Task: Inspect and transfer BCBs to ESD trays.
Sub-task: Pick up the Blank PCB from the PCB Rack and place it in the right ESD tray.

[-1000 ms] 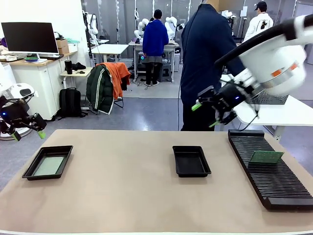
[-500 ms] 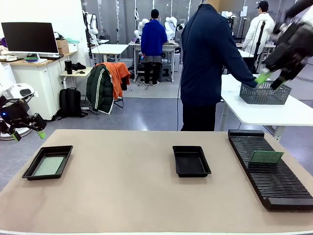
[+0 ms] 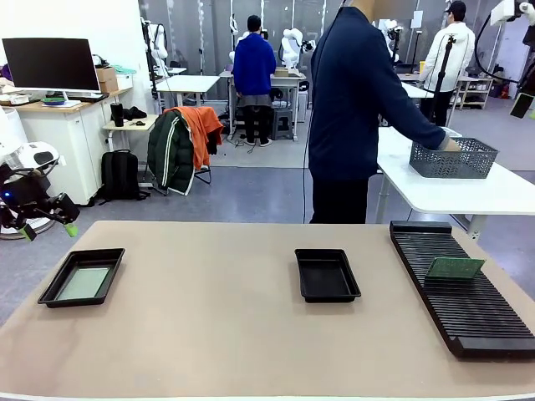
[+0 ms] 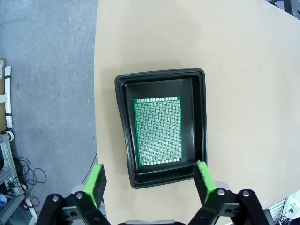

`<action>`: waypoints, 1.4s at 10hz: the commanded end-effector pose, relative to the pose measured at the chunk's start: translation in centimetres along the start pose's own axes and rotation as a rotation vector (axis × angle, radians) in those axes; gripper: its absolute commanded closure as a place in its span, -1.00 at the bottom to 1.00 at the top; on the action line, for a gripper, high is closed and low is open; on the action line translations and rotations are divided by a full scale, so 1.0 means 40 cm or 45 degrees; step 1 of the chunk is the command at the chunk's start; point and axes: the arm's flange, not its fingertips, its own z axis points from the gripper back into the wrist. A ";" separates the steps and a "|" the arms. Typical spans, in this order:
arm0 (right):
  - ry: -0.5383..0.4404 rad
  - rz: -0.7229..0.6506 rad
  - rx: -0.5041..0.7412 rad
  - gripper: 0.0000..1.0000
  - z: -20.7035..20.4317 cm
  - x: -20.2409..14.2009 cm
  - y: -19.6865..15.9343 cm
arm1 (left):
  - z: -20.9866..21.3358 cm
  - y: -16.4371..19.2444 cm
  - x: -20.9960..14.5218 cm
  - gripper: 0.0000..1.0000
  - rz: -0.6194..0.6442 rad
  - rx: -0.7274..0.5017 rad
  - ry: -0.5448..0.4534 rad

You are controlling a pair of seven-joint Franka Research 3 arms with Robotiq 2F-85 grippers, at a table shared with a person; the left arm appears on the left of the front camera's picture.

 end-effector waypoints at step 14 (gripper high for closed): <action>0.059 0.283 -0.321 -1.00 0.019 -0.072 -0.060 | -0.003 0.002 -0.001 -1.00 0.007 0.000 -0.006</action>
